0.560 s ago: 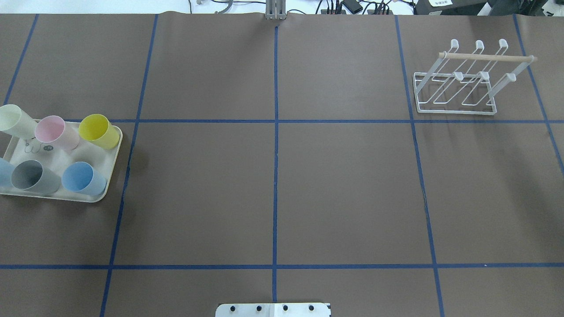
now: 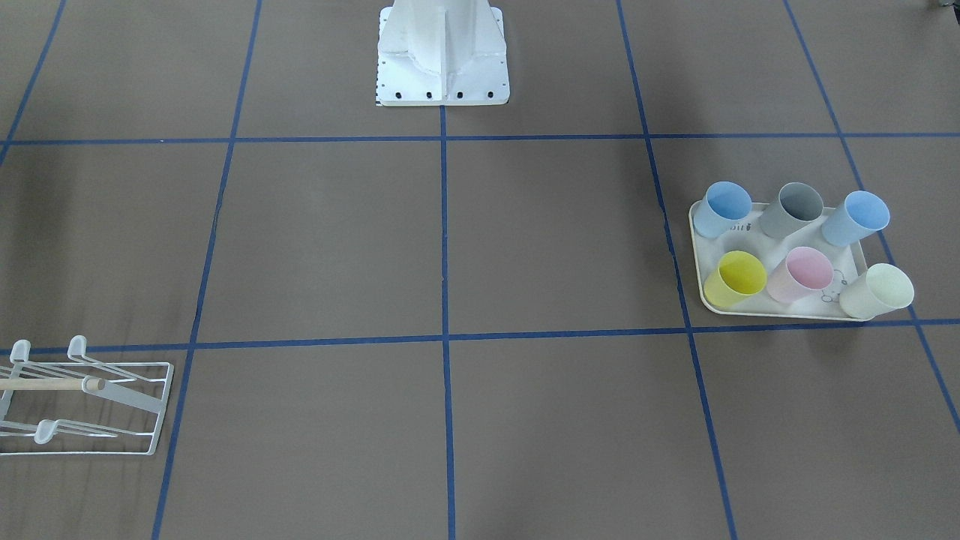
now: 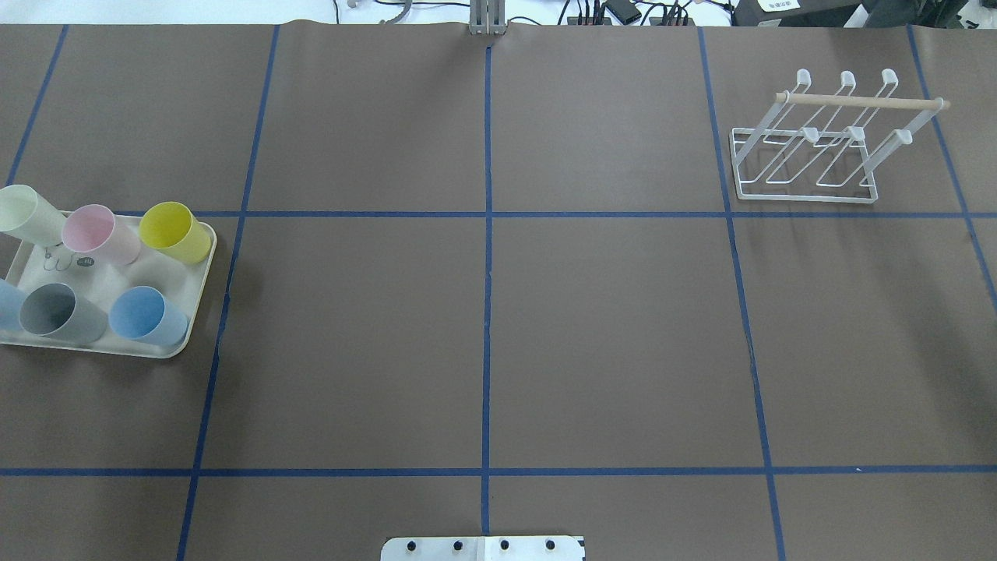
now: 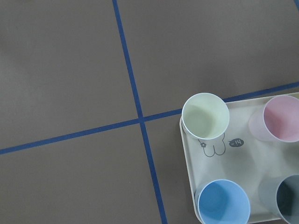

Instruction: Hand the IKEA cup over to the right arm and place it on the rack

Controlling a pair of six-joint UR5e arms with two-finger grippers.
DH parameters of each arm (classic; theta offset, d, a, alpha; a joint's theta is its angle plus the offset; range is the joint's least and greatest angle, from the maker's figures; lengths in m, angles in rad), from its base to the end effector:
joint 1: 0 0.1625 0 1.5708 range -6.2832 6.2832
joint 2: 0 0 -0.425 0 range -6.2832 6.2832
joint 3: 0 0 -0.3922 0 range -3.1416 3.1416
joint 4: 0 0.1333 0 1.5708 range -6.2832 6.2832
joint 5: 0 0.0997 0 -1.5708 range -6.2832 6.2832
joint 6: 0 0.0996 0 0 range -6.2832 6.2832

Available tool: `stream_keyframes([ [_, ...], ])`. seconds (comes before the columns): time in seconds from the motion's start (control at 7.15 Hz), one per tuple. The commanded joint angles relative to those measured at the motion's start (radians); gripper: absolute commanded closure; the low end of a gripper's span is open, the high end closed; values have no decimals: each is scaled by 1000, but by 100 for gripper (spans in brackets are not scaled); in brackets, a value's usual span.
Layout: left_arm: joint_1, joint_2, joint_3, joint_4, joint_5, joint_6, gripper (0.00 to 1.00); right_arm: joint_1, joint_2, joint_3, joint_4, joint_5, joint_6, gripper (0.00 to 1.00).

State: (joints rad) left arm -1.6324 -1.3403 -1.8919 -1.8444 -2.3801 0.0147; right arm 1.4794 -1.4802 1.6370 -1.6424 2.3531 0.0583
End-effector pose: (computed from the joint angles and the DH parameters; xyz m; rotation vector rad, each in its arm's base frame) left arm -0.0864 -0.4066 0.5695 0.3741 0.7860 0.1034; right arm 0.0143 -0.5347 0.5864 0.0221 -0.7858 -0.0647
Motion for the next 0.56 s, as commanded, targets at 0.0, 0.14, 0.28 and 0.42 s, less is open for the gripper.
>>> stream_keyframes([
  [0.0,2,10,-38,-21,-2,4,0,-1,0,3,-1,17,5,0],
  [0.14,2,21,-62,-38,-4,5,0,-1,0,4,-1,26,5,0],
  [0.28,2,36,-75,-38,-2,-18,0,-1,0,-12,12,31,-1,0],
  [0.42,3,33,-76,-39,-2,-35,0,-1,-14,-25,85,60,2,0],
])
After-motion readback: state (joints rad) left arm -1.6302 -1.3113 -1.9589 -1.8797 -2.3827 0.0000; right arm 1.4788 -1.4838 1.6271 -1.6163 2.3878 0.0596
